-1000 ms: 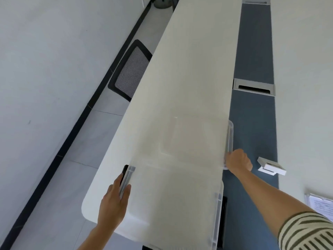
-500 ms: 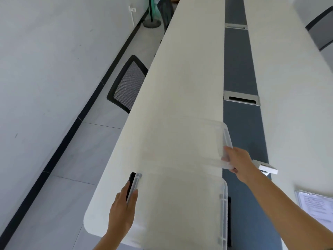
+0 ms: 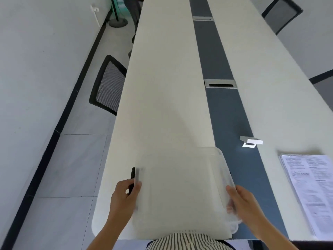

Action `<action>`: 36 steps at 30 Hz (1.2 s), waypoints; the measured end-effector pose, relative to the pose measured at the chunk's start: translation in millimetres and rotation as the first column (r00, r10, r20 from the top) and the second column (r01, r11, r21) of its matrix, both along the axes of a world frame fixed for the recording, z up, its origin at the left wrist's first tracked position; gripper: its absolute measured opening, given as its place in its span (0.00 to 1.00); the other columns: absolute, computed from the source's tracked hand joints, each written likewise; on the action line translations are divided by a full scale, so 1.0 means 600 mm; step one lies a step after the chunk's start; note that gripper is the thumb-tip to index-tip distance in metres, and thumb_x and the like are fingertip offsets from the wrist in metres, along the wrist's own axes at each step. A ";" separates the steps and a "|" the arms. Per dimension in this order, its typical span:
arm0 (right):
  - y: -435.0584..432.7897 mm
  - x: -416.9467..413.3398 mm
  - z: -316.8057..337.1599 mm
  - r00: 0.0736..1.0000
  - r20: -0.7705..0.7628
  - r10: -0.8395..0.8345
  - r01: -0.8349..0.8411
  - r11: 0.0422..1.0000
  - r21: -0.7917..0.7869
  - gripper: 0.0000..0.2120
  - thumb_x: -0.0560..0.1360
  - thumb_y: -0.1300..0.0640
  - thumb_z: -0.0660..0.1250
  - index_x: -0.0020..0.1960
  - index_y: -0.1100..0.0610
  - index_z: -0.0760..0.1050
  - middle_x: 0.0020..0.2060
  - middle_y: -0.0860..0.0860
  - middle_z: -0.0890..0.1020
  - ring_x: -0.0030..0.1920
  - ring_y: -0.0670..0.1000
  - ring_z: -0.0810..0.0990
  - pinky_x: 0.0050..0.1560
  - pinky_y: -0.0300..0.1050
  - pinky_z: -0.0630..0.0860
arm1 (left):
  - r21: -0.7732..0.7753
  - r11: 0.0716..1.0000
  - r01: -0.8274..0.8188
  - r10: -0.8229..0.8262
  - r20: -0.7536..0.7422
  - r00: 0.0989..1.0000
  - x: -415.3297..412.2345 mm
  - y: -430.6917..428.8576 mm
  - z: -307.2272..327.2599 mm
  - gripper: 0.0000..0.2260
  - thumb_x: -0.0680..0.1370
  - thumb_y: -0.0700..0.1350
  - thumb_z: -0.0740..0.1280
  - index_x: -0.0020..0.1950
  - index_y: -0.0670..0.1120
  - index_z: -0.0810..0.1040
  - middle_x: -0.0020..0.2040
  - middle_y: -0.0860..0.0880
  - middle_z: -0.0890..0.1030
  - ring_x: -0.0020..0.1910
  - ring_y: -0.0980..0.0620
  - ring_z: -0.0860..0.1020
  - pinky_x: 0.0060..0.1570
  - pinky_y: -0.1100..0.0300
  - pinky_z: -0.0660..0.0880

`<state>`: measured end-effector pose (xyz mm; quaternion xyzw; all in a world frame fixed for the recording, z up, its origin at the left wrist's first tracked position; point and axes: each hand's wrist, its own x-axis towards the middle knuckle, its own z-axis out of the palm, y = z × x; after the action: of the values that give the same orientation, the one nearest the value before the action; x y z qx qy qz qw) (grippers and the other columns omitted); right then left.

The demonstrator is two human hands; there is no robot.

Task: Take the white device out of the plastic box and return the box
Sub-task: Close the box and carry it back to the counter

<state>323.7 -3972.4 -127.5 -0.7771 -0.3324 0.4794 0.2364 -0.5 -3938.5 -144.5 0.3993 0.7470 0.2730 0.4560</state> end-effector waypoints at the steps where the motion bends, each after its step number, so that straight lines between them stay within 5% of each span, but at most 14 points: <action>1: -0.005 0.001 -0.002 0.998 0.066 0.023 -0.023 1.000 0.006 0.19 0.79 0.50 0.59 0.36 0.63 0.69 0.18 0.49 0.76 0.26 0.50 0.71 0.33 0.45 0.67 | 0.000 0.999 0.041 -0.041 -0.031 0.999 0.000 -0.003 -0.001 0.11 0.76 0.51 0.65 0.56 0.50 0.78 0.56 0.53 0.77 0.51 0.53 0.78 0.44 0.58 0.74; 4: -0.022 0.007 -0.010 0.944 0.284 0.170 -0.162 0.985 -0.050 0.24 0.77 0.43 0.59 0.35 0.62 0.69 0.19 0.49 0.77 0.24 0.49 0.74 0.32 0.45 0.71 | -0.013 0.996 0.090 -0.091 -0.076 0.993 -0.007 -0.009 -0.003 0.13 0.76 0.48 0.66 0.60 0.50 0.76 0.56 0.52 0.75 0.50 0.49 0.78 0.42 0.60 0.71; 7: -0.042 0.011 -0.017 0.784 0.532 0.321 -0.274 0.947 -0.168 0.26 0.73 0.34 0.58 0.30 0.55 0.64 0.22 0.47 0.70 0.25 0.49 0.72 0.32 0.43 0.71 | -0.007 0.990 0.140 -0.140 -0.111 0.984 -0.017 -0.010 -0.006 0.15 0.75 0.49 0.68 0.61 0.49 0.75 0.56 0.53 0.74 0.53 0.48 0.76 0.45 0.60 0.70; 11: -0.046 0.018 -0.013 0.649 0.651 0.393 -0.262 0.919 -0.293 0.29 0.67 0.27 0.58 0.29 0.53 0.64 0.24 0.47 0.70 0.26 0.48 0.70 0.31 0.41 0.70 | -0.003 0.985 0.172 -0.172 -0.078 0.982 -0.029 -0.008 -0.006 0.13 0.74 0.49 0.69 0.58 0.54 0.74 0.56 0.53 0.74 0.55 0.50 0.75 0.49 0.59 0.71; 14: -0.050 0.023 -0.019 0.672 0.653 0.349 -0.219 0.936 -0.275 0.29 0.63 0.24 0.58 0.31 0.51 0.70 0.26 0.44 0.76 0.28 0.45 0.75 0.35 0.42 0.76 | 0.005 0.981 0.195 -0.194 -0.077 0.978 -0.034 -0.005 -0.008 0.13 0.74 0.49 0.70 0.56 0.54 0.74 0.55 0.54 0.74 0.56 0.50 0.75 0.51 0.58 0.71; 20: -0.047 0.018 -0.036 0.819 0.562 0.119 -0.105 0.993 -0.057 0.21 0.68 0.34 0.67 0.53 0.47 0.77 0.44 0.42 0.83 0.43 0.48 0.81 0.42 0.45 0.77 | 0.046 0.961 0.273 -0.267 -0.104 0.958 -0.022 0.013 -0.001 0.09 0.73 0.48 0.70 0.45 0.60 0.72 0.54 0.52 0.75 0.54 0.48 0.76 0.51 0.58 0.70; 22: -0.038 0.021 -0.046 0.902 0.429 0.057 -0.033 0.997 -0.065 0.26 0.68 0.36 0.69 0.60 0.49 0.75 0.48 0.46 0.82 0.47 0.49 0.80 0.45 0.47 0.75 | 0.018 0.961 0.276 -0.272 -0.113 0.956 -0.023 0.019 -0.004 0.10 0.73 0.48 0.70 0.52 0.56 0.75 0.56 0.52 0.74 0.58 0.49 0.74 0.53 0.57 0.71; 24: -0.030 0.024 -0.054 0.970 0.238 -0.040 0.057 0.996 -0.066 0.29 0.67 0.41 0.73 0.64 0.52 0.73 0.52 0.51 0.80 0.49 0.52 0.80 0.50 0.50 0.76 | -0.039 0.965 0.261 -0.263 -0.077 0.962 -0.029 0.025 -0.009 0.21 0.72 0.50 0.72 0.63 0.51 0.73 0.60 0.51 0.74 0.59 0.49 0.73 0.56 0.54 0.72; 27: -0.020 0.028 -0.049 0.985 -0.036 -0.169 0.163 0.979 -0.119 0.29 0.69 0.51 0.75 0.67 0.54 0.70 0.57 0.55 0.79 0.54 0.56 0.79 0.52 0.53 0.76 | -0.182 0.963 0.198 -0.182 0.099 0.978 -0.040 0.035 -0.006 0.34 0.69 0.52 0.74 0.71 0.50 0.65 0.60 0.48 0.75 0.56 0.46 0.76 0.57 0.51 0.73; 29: -0.014 0.027 -0.044 0.967 -0.139 -0.211 0.191 0.971 -0.145 0.26 0.69 0.55 0.74 0.65 0.52 0.70 0.55 0.54 0.79 0.53 0.56 0.79 0.50 0.52 0.76 | -0.287 0.943 0.168 -0.106 0.220 0.970 -0.041 0.039 -0.006 0.34 0.69 0.50 0.75 0.71 0.48 0.65 0.54 0.44 0.80 0.51 0.44 0.79 0.53 0.48 0.77; 33: -0.003 0.014 -0.047 0.988 0.071 -0.139 0.143 0.988 -0.056 0.16 0.69 0.55 0.73 0.55 0.54 0.74 0.44 0.53 0.82 0.43 0.55 0.80 0.41 0.48 0.76 | -0.183 0.959 0.216 -0.211 0.048 0.976 -0.022 0.036 0.000 0.12 0.73 0.46 0.70 0.53 0.43 0.76 0.35 0.46 0.75 0.34 0.48 0.74 0.37 0.57 0.72; 36: -0.007 -0.010 -0.053 0.972 0.227 -0.061 0.075 0.996 -0.056 0.17 0.71 0.47 0.70 0.49 0.59 0.73 0.39 0.52 0.79 0.38 0.53 0.77 0.38 0.47 0.72 | -0.106 0.974 0.202 -0.204 -0.012 0.979 -0.001 0.026 0.007 0.06 0.76 0.47 0.64 0.47 0.44 0.74 0.32 0.47 0.70 0.31 0.49 0.69 0.32 0.57 0.66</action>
<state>317.8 -3976.4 -159.5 -0.8444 -0.3147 0.3906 0.1884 -0.9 -3923.1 -140.5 0.4523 0.7207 0.1808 0.4932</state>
